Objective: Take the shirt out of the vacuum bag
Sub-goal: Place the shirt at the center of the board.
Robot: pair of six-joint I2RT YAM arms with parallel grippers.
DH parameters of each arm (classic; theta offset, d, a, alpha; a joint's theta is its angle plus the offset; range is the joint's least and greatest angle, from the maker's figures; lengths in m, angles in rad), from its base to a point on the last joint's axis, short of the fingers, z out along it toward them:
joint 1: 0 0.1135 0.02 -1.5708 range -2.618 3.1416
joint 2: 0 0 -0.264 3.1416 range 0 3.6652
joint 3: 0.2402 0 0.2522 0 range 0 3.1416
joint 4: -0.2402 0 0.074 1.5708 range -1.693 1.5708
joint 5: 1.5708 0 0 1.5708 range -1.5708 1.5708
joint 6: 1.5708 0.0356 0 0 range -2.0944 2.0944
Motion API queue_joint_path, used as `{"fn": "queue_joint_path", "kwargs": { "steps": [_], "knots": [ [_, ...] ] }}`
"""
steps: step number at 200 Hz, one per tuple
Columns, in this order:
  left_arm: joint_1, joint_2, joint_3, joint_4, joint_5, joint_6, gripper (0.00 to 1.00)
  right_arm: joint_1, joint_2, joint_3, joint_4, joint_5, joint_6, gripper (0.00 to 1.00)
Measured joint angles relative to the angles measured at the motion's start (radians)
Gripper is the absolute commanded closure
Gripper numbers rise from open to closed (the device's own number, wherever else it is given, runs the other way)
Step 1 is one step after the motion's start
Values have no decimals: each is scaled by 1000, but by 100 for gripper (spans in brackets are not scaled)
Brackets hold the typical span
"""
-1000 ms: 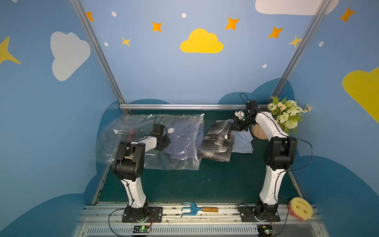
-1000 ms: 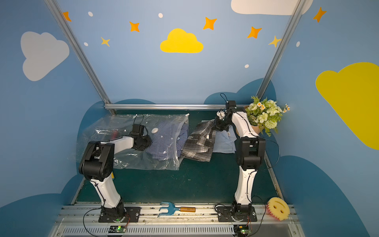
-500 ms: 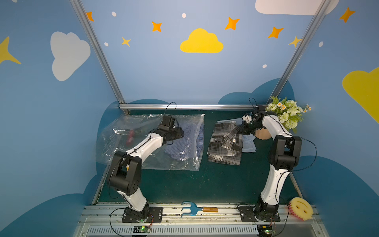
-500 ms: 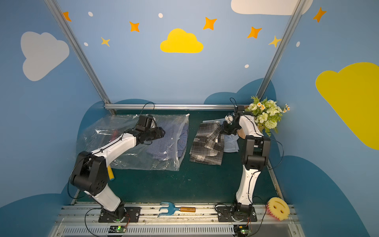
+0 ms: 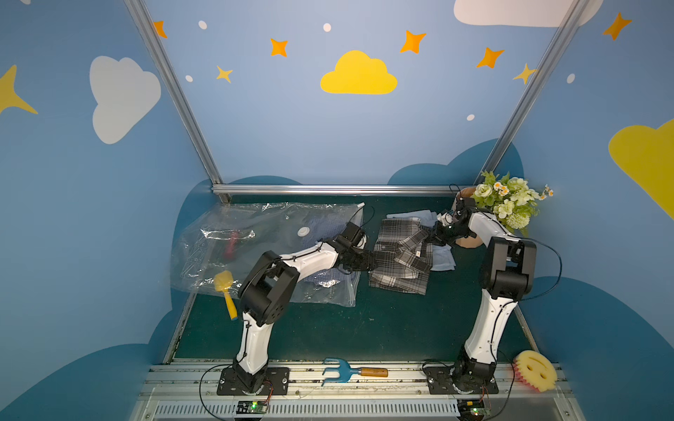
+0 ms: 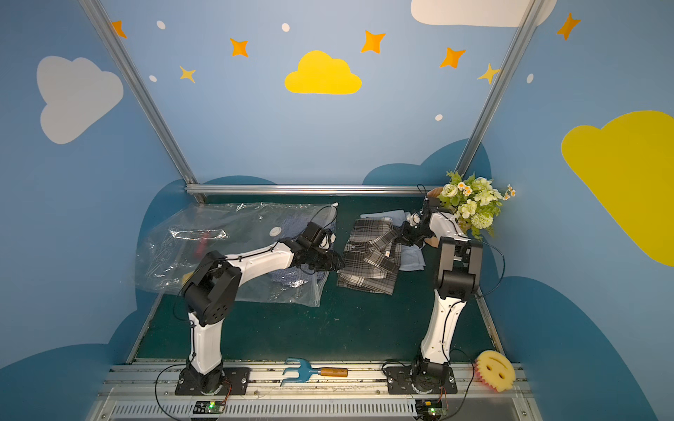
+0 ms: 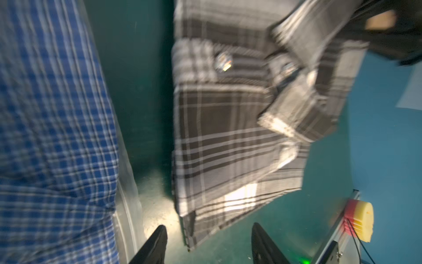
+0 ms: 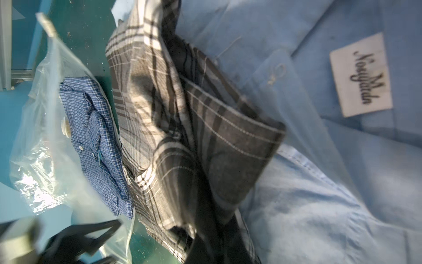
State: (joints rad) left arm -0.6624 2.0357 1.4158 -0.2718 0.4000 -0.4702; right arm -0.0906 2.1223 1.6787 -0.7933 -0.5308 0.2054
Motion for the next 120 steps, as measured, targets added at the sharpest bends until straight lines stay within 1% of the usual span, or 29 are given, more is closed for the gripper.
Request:
{"fn": "queue_joint_path", "kwargs": {
  "steps": [22,47,75,109,120],
  "knots": [
    [3,55,38,-13,8,-10,38,0,0,0,8,-13,1,100],
    [6,80,74,-12,22,-14,38,0,0,-3,15,-20,4,100],
    [6,100,94,0,43,-17,41,0,0,-3,20,-26,8,100],
    [6,138,117,-2,66,-17,43,0,0,-3,24,-30,21,100],
    [7,140,117,-4,66,-18,46,0,0,-3,27,-30,23,100]
  ]
}}
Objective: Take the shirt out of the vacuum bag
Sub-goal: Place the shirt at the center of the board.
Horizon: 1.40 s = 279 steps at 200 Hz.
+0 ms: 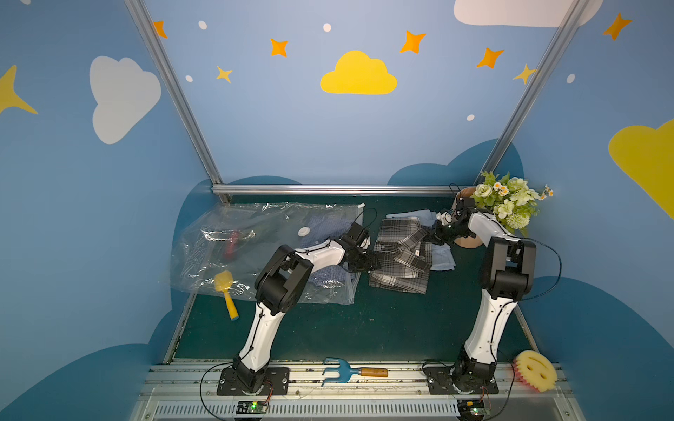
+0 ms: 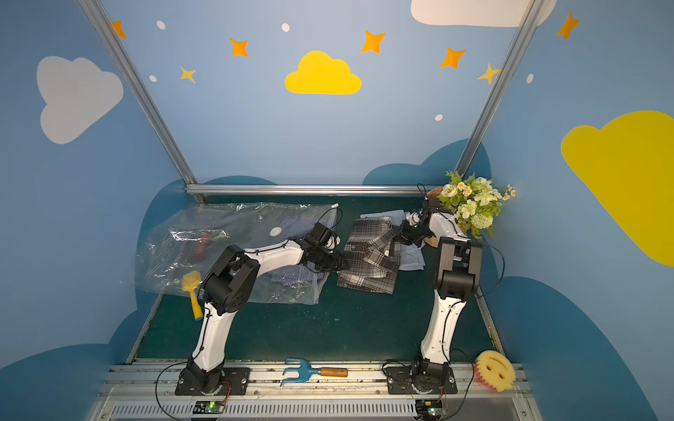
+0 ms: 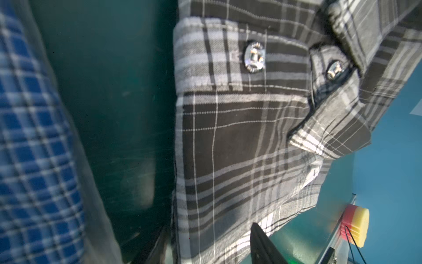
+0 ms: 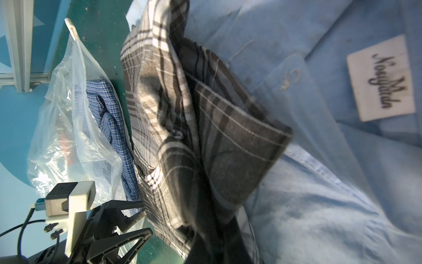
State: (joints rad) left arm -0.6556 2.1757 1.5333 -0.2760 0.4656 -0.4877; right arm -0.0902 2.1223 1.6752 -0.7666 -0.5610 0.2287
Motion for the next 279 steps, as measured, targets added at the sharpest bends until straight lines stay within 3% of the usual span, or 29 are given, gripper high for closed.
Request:
{"fn": "queue_joint_path", "kwargs": {
  "steps": [20,62,89,142,207,235,279],
  "knots": [
    [1,1,0,-3,4,0,54,0,0,0,5,-1,3,100],
    [0,1,4,-5,31,-8,82,8,0,-2,11,-1,8,100],
    [0,1,12,-5,48,-8,91,13,-8,-2,11,0,11,100],
    [-13,-26,78,-61,52,5,95,29,-74,30,-16,0,18,100],
    [-37,-29,305,-127,56,47,96,26,-75,273,-90,22,9,100],
    [-37,56,410,-134,69,63,96,15,-32,375,-106,32,8,100],
    [-34,312,642,-209,99,78,96,-14,87,467,-131,48,15,100]
  ]
}}
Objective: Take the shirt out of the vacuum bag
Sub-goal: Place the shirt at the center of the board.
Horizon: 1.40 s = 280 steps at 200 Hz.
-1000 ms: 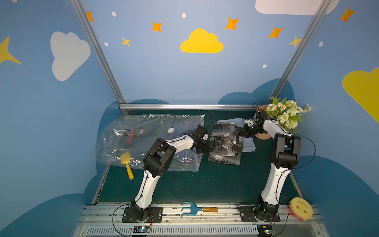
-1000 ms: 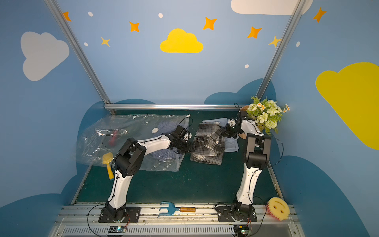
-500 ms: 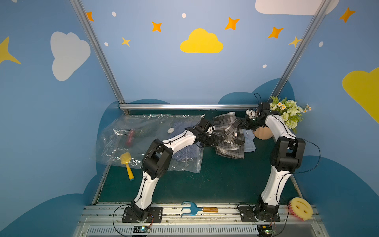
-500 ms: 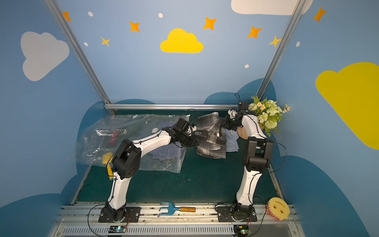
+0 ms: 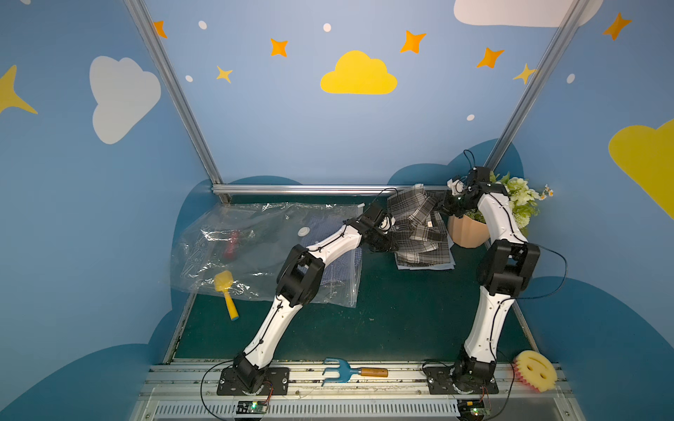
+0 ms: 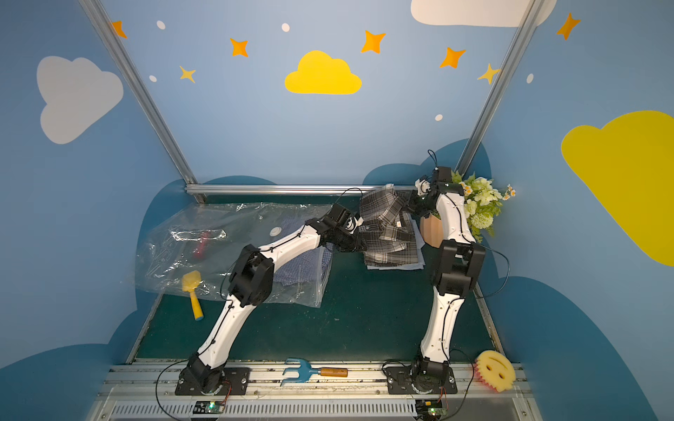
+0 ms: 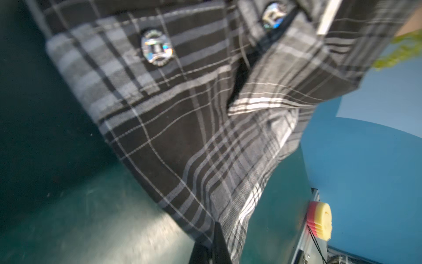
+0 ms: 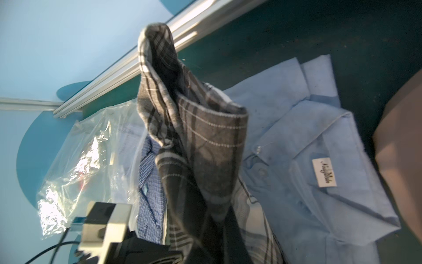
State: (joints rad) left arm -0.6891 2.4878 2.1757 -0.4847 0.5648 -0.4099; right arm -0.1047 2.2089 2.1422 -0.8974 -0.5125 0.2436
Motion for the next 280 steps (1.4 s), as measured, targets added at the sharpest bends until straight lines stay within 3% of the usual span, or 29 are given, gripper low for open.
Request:
{"fn": "queue_joint_path", "kwargs": {
  "steps": [31,68,78,103,139,177,205,219,254,280],
  "knots": [
    [3,125,159,-69,18,6,95,-10,41,26,4,-4,4,100],
    [3,150,236,-95,39,2,95,-18,67,69,14,-8,8,100],
    [3,150,244,-95,44,1,95,-19,76,83,19,-4,8,95],
    [0,150,245,-100,53,-10,94,-19,90,101,35,-4,15,69],
    [-6,150,201,-84,54,-17,93,-18,89,97,64,8,2,53],
    [-5,150,150,-79,52,-19,86,-9,59,58,87,59,-9,52],
    [-5,150,129,-72,54,-27,55,12,16,26,87,116,-30,53],
    [-5,147,124,-66,65,-30,46,28,-26,-2,85,136,-42,54],
    [-5,85,84,-64,43,-30,44,117,-187,-151,125,161,-53,60],
    [-3,-50,11,-64,-2,-21,43,181,-266,-314,191,149,-40,65]
  ]
}}
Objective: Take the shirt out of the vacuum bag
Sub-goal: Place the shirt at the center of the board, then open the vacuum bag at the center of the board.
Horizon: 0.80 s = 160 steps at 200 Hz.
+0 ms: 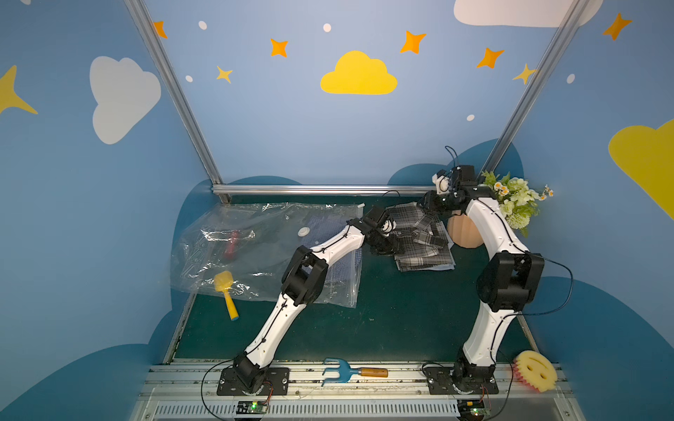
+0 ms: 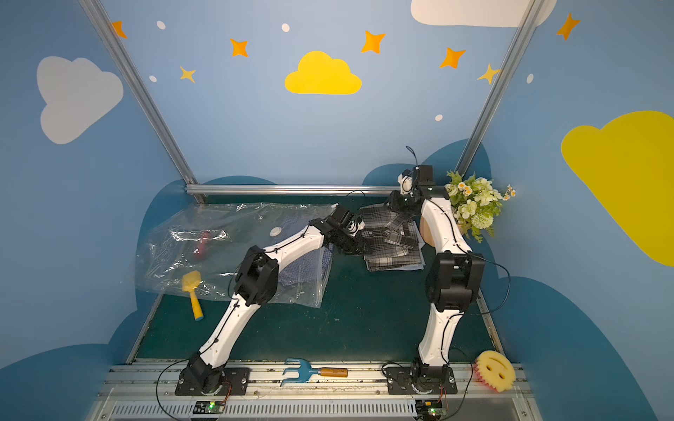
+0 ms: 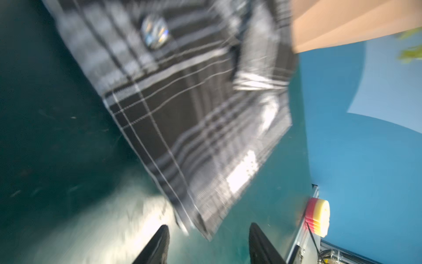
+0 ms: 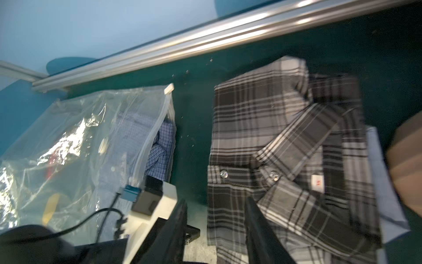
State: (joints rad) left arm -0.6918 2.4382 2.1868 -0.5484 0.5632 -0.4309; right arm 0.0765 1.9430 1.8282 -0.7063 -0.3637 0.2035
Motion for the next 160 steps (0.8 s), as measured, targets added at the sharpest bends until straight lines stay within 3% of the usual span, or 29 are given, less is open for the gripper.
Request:
{"fn": "queue_joint_path", "kwargs": {
  "steps": [43,71,114,160],
  "knots": [
    [38,-346,-236,94,-82,12,42,57,46,-200,76,-31,37,68],
    [94,-516,-452,160,-136,9,36,71,87,-298,143,-58,76,68],
    [127,-534,-663,152,-227,11,35,52,138,-342,207,-81,119,68],
    [95,-486,-693,137,-355,16,35,44,131,-343,200,-60,113,65]
  ]
}}
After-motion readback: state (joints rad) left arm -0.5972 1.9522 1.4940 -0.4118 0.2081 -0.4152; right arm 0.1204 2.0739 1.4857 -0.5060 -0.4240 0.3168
